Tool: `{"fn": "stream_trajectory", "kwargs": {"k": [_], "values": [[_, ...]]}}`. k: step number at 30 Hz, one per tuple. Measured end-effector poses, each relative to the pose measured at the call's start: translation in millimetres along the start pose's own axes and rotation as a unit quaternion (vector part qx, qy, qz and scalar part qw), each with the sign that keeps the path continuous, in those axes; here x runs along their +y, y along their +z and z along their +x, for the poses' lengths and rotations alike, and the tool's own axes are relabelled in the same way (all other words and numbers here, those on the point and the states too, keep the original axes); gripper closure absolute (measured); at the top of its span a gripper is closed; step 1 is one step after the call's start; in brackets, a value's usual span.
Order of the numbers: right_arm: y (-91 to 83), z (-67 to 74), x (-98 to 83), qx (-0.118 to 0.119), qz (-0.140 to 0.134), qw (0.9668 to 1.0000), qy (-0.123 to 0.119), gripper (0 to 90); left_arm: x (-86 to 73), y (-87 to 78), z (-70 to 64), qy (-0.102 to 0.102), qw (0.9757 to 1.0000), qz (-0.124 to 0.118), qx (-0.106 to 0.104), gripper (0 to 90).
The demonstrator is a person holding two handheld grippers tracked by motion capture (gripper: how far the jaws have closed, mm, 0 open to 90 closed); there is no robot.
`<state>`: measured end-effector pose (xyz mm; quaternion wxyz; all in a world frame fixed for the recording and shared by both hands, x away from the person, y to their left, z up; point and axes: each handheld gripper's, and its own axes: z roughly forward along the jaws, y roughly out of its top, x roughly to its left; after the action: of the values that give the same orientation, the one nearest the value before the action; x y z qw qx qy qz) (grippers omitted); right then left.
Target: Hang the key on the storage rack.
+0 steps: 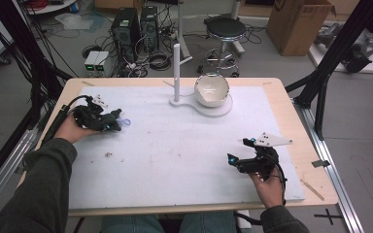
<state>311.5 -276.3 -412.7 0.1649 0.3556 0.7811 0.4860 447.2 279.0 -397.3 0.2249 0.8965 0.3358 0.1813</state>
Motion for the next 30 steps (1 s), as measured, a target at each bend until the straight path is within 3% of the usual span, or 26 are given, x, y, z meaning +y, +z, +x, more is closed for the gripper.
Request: {"fn": "stream_trajectory", "kwargs": {"k": [18, 30], "values": [[-2.4, -0.2, 0.1, 0.000, -0.009, 1.0000, 0.004, 10.3, -4.5, -37.5, -3.9, -0.015, 0.9981, -0.058, -0.013, 51.6], [-4.3, 0.4, -0.1, -0.001, -0.013, 0.9999, 0.002, 10.3, -9.8, -61.7, -17.0, -0.035, 0.9927, -0.111, -0.030, 51.4]]}}
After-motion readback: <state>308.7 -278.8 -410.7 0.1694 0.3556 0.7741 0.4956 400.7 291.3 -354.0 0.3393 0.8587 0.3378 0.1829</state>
